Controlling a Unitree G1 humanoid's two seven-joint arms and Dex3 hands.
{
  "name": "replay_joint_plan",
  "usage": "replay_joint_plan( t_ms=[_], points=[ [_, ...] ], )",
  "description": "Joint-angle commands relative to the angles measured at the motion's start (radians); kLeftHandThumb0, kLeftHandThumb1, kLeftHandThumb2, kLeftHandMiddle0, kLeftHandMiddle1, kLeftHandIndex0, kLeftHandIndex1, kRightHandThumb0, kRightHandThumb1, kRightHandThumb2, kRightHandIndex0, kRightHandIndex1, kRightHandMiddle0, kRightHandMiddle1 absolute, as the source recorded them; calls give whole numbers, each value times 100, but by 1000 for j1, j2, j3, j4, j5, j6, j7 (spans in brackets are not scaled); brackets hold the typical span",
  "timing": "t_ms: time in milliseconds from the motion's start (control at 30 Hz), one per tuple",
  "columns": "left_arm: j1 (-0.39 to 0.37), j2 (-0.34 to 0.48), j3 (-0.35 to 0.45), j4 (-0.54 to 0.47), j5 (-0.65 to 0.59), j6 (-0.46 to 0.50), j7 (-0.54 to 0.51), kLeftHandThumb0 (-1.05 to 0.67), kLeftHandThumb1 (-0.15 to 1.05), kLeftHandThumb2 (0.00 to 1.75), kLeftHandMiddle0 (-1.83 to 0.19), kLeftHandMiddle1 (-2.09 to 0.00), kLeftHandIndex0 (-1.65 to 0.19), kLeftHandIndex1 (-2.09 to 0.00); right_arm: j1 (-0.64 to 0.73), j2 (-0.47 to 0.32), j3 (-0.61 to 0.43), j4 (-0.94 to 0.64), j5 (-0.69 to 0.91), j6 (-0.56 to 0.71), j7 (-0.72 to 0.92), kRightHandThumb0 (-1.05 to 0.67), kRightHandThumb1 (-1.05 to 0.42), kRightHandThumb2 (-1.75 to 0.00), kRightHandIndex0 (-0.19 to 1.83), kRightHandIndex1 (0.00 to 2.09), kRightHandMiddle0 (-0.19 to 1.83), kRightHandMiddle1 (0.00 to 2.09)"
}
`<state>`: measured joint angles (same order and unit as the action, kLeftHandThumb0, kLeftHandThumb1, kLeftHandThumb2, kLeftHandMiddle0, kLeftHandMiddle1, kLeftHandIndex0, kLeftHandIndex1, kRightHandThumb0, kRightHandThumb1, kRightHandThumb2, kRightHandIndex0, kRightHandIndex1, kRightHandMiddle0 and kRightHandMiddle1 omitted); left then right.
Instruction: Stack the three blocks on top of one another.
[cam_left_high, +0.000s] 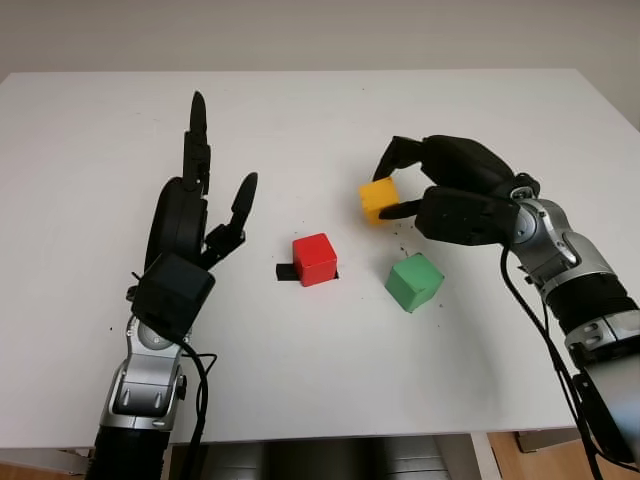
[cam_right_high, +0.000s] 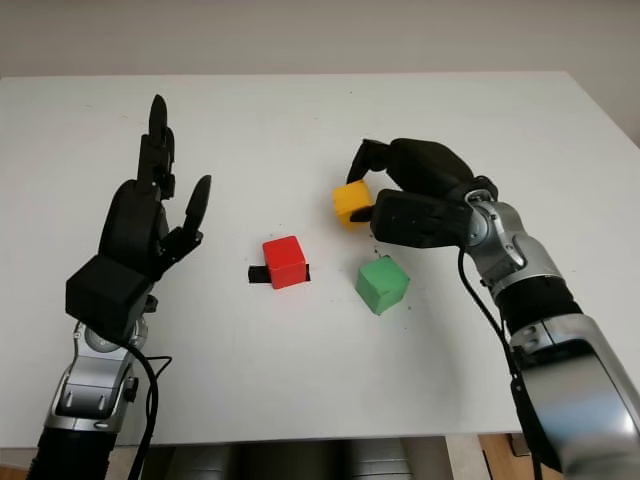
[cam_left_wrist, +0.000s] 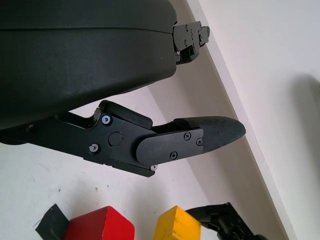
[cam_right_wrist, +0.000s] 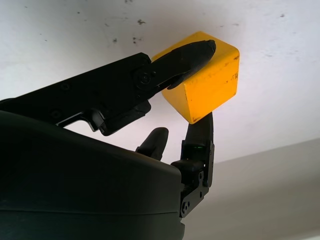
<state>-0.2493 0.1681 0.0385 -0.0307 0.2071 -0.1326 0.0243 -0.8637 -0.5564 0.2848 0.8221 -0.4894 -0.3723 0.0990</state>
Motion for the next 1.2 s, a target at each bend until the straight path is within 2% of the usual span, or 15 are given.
replay_joint_plan(
  t_ms=[0, 267, 533, 733, 900, 1167],
  points=[
    [0, 10, -5, -1, 6, -13, 4, -71, 105, 58, 12, -6, 17, -6, -23, 7, -24, 4, 23, -20, 1, -42, -101, -5, 18, 89, 35, 146],
    [0, 9, -4, 1, 3, -15, 1, -70, 105, 58, 13, -5, 17, -6, -24, 7, -41, -20, 49, -23, 20, -41, -101, -5, 9, 99, 30, 151],
    [1, 9, 5, 0, -33, -18, -11, -65, 105, 58, 15, -4, 19, -5, -13, 22, -129, -124, 224, 47, 195, -41, -101, -5, 3, 96, 27, 159],
    [-4, 4, 9, 7, -65, -27, -11, -70, 105, 68, 18, -4, 19, -4, 0, 28, -152, -196, 315, 115, 343, -49, -100, -5, 6, 76, 31, 154],
    [-5, -2, 10, 0, -72, -7, -2, -78, 105, 74, 19, -4, 19, -1, 16, 41, -158, -229, 362, 140, 430, -52, -98, -5, 19, 49, 38, 143],
    [-10, -2, 12, 6, -76, -17, 3, -80, 105, 73, 19, -2, 19, 0, 52, 82, -163, -301, 440, 225, 543, -56, -99, -5, 21, 41, 41, 148]
  ],
)
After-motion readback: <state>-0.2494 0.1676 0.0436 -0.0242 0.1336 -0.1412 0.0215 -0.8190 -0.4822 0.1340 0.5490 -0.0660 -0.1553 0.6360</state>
